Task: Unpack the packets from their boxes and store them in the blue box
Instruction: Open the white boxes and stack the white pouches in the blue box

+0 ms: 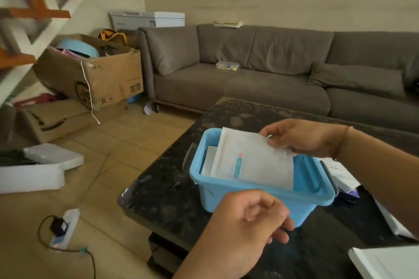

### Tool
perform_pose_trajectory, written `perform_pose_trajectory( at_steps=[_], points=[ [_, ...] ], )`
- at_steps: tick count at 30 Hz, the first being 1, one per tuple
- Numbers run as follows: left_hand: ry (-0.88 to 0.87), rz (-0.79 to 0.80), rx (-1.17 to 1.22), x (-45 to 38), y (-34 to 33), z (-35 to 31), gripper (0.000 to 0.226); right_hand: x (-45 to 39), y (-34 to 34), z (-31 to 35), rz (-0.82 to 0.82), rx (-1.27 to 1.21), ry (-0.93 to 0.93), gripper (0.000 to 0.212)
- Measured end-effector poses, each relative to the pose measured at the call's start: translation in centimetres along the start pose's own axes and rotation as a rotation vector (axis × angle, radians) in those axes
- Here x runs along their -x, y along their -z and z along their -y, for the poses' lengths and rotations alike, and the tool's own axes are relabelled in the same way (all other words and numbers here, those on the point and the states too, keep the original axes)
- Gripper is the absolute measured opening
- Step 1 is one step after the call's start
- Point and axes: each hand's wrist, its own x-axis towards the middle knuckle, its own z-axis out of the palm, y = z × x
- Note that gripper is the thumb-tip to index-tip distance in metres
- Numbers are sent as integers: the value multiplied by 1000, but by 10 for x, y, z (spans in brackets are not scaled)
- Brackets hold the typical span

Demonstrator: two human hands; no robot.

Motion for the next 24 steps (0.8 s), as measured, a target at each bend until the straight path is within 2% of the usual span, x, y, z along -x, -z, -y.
perform_pose_trajectory(
  at_steps=[3, 7, 11, 16, 19, 21, 24],
  points=[
    [13, 18, -2, 0, 1, -1, 18, -8, -11, 5, -15, 134, -3, 25],
    [16, 20, -3, 0, 1, -2, 16, -14, -25, 10, -138, 285, 60, 13],
    [11, 21, 25, -1, 1, 0, 16, -15, -41, 6, -320, 539, 138, 21],
    [16, 42, 48, -2, 0, 1, 13, -16, -53, -4, -410, 718, 237, 31],
    [19, 49, 45, -2, -1, 0, 11, -13, -52, -8, -326, 905, 362, 49],
    [18, 52, 54, -2, -1, 0, 11, -11, -52, -9, -195, 920, 425, 62],
    [13, 52, 56, -2, -1, -1, 13, -14, -54, -8, -55, 897, 461, 67]
  ],
)
